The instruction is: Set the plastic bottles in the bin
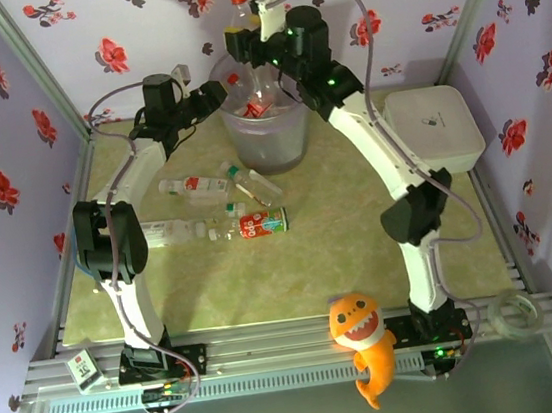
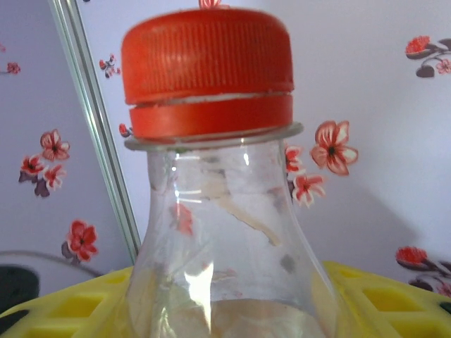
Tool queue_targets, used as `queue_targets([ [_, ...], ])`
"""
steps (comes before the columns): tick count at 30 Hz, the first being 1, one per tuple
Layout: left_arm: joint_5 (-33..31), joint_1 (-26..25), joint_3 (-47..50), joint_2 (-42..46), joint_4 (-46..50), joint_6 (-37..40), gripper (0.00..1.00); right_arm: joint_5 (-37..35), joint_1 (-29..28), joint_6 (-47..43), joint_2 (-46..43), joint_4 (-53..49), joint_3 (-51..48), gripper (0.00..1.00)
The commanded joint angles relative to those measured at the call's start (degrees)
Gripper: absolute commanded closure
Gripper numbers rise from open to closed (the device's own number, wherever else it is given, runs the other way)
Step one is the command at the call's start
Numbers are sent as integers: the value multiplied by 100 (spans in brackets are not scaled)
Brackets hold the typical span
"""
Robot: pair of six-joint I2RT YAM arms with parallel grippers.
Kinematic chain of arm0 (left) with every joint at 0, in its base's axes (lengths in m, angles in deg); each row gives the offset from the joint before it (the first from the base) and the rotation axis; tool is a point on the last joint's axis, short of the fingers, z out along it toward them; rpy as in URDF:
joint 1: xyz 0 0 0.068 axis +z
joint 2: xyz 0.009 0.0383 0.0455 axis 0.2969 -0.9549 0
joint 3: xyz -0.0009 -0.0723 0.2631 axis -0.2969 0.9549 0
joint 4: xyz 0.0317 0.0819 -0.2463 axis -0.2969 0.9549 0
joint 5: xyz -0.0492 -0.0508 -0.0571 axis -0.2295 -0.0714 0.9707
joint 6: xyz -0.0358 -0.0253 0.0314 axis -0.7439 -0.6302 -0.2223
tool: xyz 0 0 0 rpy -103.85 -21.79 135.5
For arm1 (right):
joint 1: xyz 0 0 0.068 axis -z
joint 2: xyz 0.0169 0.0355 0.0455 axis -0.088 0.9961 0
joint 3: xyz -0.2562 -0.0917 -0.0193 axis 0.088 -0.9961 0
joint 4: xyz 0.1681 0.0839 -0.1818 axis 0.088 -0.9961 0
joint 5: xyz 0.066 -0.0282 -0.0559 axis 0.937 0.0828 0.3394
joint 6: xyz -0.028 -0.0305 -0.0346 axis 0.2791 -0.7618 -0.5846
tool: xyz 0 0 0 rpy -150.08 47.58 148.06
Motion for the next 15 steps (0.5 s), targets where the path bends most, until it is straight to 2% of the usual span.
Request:
queue_targets([
  [1,29,-9,58,-173,283,44,36,278,94,498,606,-184,904,53],
  [4,42,-9,67,-170,260,49,36,341,112,627,952,-212,1110,53],
  [15,70,-6,93,-163,169,-6,36,586,219,866,1368,-263,761,52],
])
